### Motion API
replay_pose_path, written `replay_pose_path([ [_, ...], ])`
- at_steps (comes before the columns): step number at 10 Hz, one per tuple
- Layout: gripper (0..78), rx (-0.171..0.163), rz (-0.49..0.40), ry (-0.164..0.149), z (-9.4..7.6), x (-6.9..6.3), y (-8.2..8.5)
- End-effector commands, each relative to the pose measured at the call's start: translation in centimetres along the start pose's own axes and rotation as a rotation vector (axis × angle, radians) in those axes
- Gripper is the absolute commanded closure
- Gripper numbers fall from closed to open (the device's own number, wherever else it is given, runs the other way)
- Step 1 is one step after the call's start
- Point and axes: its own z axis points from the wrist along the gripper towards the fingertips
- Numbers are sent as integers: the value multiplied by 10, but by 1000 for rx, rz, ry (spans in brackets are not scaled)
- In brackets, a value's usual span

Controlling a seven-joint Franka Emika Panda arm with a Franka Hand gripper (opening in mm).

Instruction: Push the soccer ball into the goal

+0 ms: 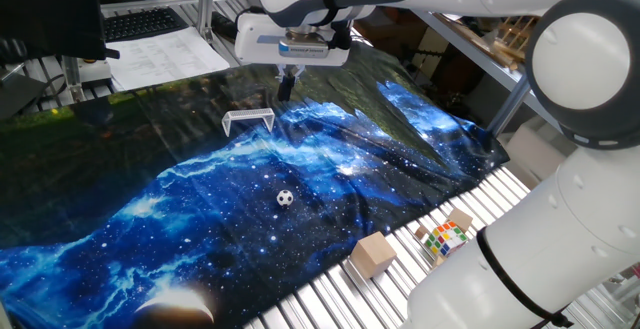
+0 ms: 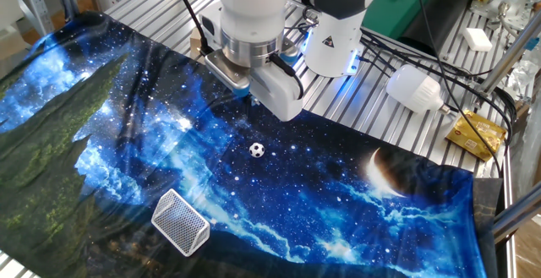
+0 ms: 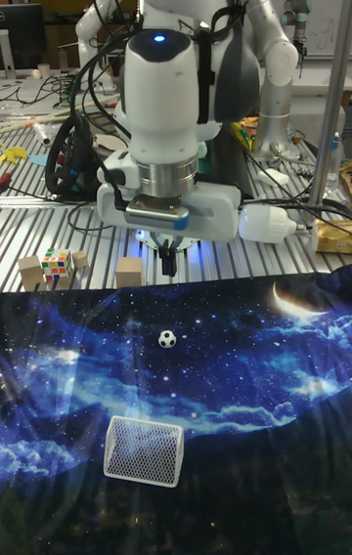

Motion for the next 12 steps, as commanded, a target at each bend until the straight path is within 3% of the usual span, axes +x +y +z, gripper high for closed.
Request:
replay_pose_path([
  [1, 776, 6, 52, -15, -2, -1, 0],
  [4, 776, 2, 65, -34, -2, -1, 0],
  [8, 776, 4, 47, -15, -2, -1, 0],
  [9, 776, -1, 16, 2, -2, -1, 0],
  [12, 776, 0, 4, 0, -2, -1, 0],
])
